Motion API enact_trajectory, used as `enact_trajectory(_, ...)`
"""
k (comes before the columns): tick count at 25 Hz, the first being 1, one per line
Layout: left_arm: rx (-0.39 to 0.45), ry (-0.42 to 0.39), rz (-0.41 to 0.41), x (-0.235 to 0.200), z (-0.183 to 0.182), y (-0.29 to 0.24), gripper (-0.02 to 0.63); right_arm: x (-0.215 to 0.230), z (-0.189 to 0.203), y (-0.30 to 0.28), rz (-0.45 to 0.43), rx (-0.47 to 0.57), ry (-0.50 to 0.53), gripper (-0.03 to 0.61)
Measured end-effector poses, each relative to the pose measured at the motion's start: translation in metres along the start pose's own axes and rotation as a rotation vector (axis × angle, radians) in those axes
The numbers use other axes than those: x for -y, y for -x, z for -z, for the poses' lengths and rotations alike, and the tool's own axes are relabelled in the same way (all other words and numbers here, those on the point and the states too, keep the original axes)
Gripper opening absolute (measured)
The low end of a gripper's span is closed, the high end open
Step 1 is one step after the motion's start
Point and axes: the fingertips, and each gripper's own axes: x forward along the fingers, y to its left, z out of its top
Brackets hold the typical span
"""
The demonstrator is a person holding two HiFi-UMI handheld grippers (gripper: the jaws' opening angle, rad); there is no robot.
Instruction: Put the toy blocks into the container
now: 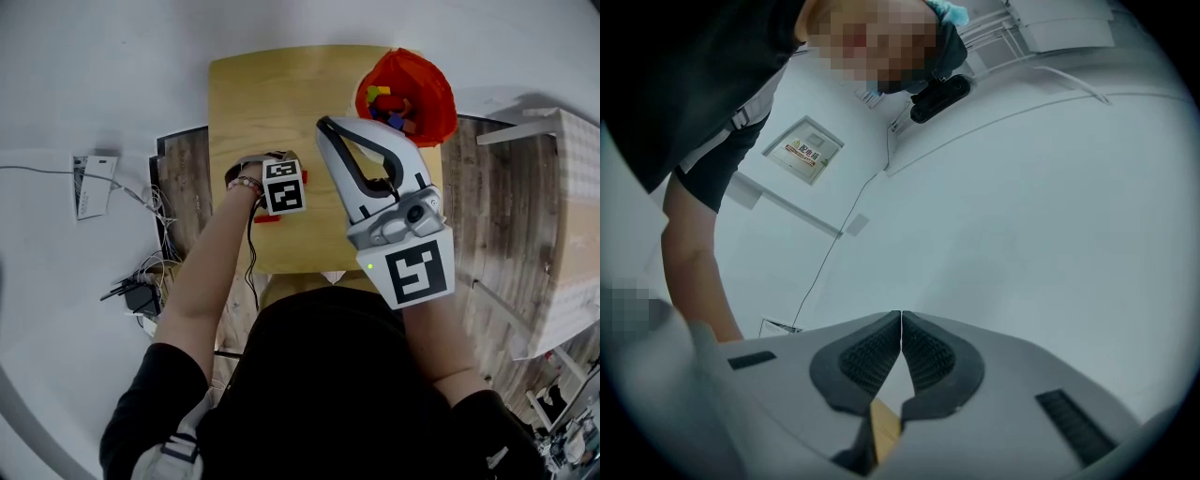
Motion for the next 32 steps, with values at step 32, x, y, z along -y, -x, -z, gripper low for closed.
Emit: enact_trajectory(32, 1.052, 0.490, -0.868, -0.010, -0.023, 0.354, 0.152, -0.033, -0.060, -0.019, -0.056, 0.114, 0.000, 0.028)
